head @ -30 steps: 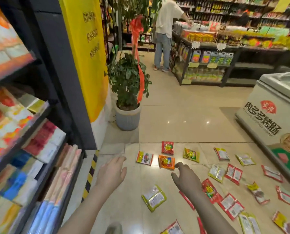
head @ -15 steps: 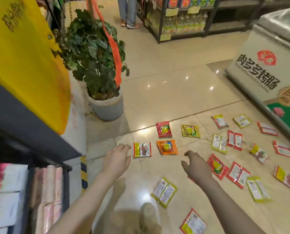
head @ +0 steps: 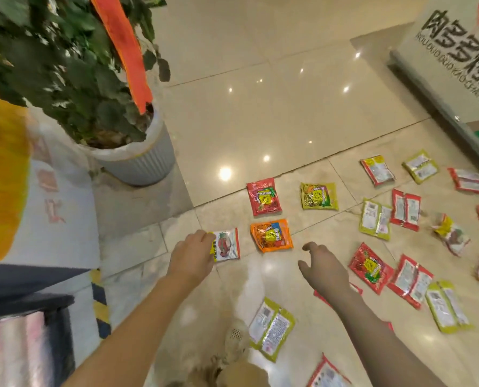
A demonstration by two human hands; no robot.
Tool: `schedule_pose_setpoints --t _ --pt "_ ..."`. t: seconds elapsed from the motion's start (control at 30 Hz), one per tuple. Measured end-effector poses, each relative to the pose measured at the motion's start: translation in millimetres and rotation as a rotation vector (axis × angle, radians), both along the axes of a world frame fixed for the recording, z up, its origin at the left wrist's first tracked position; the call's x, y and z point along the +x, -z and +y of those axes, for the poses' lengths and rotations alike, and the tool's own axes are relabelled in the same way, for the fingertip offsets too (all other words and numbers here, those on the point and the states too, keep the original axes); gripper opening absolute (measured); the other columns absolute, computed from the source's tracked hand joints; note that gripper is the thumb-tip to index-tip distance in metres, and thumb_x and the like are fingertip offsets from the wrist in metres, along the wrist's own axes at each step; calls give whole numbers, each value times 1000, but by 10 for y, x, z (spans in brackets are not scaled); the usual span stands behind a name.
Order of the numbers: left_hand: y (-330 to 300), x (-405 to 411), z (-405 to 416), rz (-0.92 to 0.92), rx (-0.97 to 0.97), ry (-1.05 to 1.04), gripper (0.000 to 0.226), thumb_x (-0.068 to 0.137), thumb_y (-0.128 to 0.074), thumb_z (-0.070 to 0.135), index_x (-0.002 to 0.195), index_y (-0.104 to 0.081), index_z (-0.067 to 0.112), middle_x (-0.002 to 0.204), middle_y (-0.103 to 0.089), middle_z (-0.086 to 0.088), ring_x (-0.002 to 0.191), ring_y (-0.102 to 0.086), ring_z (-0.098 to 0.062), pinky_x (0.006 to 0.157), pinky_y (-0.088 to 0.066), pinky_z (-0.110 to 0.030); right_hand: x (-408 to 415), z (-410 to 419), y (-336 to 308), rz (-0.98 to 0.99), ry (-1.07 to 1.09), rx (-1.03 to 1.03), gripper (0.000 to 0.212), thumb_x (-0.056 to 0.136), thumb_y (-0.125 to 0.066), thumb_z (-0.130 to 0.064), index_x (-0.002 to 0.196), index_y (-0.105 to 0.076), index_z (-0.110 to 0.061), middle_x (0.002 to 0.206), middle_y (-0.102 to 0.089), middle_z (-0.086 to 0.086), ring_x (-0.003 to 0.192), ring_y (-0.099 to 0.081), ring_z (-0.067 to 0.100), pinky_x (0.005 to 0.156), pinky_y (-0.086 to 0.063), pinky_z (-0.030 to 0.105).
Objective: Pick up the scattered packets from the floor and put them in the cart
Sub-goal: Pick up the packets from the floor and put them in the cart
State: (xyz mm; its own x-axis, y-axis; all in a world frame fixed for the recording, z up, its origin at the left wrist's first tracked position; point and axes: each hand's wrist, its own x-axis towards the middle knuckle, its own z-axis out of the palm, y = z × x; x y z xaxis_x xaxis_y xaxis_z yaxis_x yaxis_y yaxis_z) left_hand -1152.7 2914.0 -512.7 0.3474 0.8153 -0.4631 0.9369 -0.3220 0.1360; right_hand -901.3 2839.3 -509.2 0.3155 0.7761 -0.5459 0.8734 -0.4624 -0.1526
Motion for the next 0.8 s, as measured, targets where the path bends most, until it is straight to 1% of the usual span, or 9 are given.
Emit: schedule_pose_setpoints --t 0.07,0.17,0.2,0.27,0.33,0.43,0.6,0.73,0.8 --pt "436 77 181 -37 -3 -5 44 85 -61 21 127 -51 12 124 -53 -8 107 -56 -28 80 -48 -37 96 151 422 -16 -21 -36 43 93 -48 -30 133 -41 -18 126 -50 8 117 -51 27 85 -46 35" --pt "1280 167 410 -57 -47 51 52 43 -88 10 91 -69 7 86 -66 -11 67 -65 -31 45 -49 -35 216 372 1173 -41 -44 -80 46 93 -47 -29 136 -38 -19 126 -48 7 118 -49 27 87 -46 34" --pt "1593 198 486 -69 -68 46 51 42 -87 8 90 -69 6 87 -66 -13 69 -65 -33 46 -50 -36 248 450 1447 -49 -47 -95 46 93 -47 -29 136 -37 -19 126 -48 7 118 -49 26 87 -46 35" --pt "2179 300 650 -91 -109 23 50 63 -78 10 111 -64 6 112 -62 -15 94 -63 -35 68 -51 -40 305 613 2027 -73 -56 -122 45 93 -47 -29 136 -37 -18 127 -47 7 118 -49 26 86 -47 35" --pt "2862 368 783 -36 -53 60 54 83 -62 20 134 -46 12 139 -44 -8 121 -49 -28 90 -42 -37 350 776 2654 -94 -58 -146 45 93 -48 -30 135 -37 -16 128 -46 8 118 -49 26 84 -47 35" --pt "3741 424 986 52 -75 76 64 88 -55 31 144 -27 19 152 -23 -4 135 -31 -23 103 -30 -35 410 1023 3510 -104 -47 -148 46 92 -49 -27 136 -37 -17 130 -45 7 119 -48 27 85 -46 36" --pt "4791 396 1216 203 -193 128 86 84 -62 45 149 -9 22 157 -7 -5 142 -15 -24 109 -23 -49 496 1436 4559 -158 -131 -163 62 91 -54 -26 145 -24 -20 151 -26 3 135 -36 23 100 -39 42" --pt "5122 355 1379 177 -264 130 96 70 -68 61 144 -19 23 146 -23 -4 134 -28 -27 104 -29 -52 554 1663 4941 -165 -268 -221 76 89 -57 -26 149 -11 -22 159 -6 0 147 -8 21 112 -20 53" --pt "5152 347 1444 183 -274 145 94 67 -68 65 140 -25 23 139 -32 -3 128 -37 -27 100 -32 -51 592 1732 5018 -165 -330 -277 86 85 -63 -34 150 -7 -23 159 -4 -1 147 -3 21 113 -14 57"
